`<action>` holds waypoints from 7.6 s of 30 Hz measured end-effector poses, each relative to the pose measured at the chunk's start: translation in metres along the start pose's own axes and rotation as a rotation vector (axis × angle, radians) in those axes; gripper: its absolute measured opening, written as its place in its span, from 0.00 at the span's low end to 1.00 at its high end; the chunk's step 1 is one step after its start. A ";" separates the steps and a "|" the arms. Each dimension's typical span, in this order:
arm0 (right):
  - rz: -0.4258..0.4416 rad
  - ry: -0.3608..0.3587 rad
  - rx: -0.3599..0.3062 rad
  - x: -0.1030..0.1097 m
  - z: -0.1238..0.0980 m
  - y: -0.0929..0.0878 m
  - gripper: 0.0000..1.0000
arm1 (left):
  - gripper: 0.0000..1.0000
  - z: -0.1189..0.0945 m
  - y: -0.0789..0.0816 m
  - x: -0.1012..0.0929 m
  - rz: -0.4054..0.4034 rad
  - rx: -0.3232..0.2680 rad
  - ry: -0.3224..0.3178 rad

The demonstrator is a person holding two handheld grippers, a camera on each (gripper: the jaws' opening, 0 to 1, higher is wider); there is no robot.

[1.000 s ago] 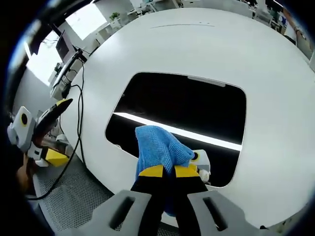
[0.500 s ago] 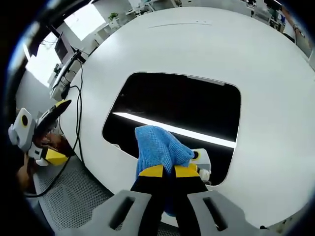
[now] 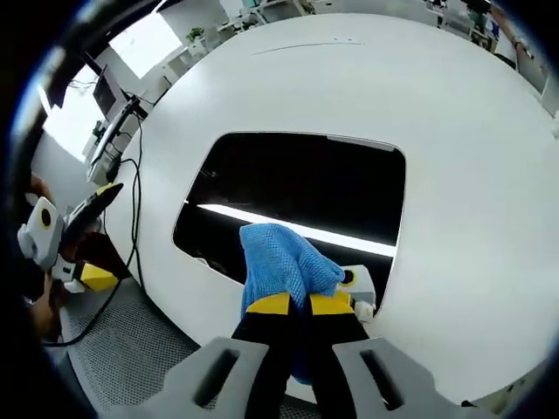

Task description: Wipe the mirror surface with the cleaning cloth until all visible marks leave the cleaned area.

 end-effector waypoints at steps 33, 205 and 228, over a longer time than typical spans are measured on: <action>0.101 0.006 0.005 -0.030 -0.003 0.000 0.00 | 0.99 -0.001 0.000 0.002 -0.006 -0.004 0.008; -0.080 -0.073 -0.626 -0.160 -0.088 -0.035 0.98 | 0.99 -0.044 0.022 0.085 -0.055 -0.201 0.087; -0.055 -0.111 -0.592 -0.154 -0.079 -0.047 0.98 | 0.99 -0.045 0.013 0.096 -0.101 -0.189 0.108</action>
Point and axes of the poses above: the point that each gripper's makers call its tool centre point, and the gripper's own axes: z roughly forward along the fingers, x roughly to its left, y roughly out of its top, the point moved 3 cm from there along -z, roughly backward along the fingers, and after that the axes turned 13 degrees about x, right-handed, at the moved point
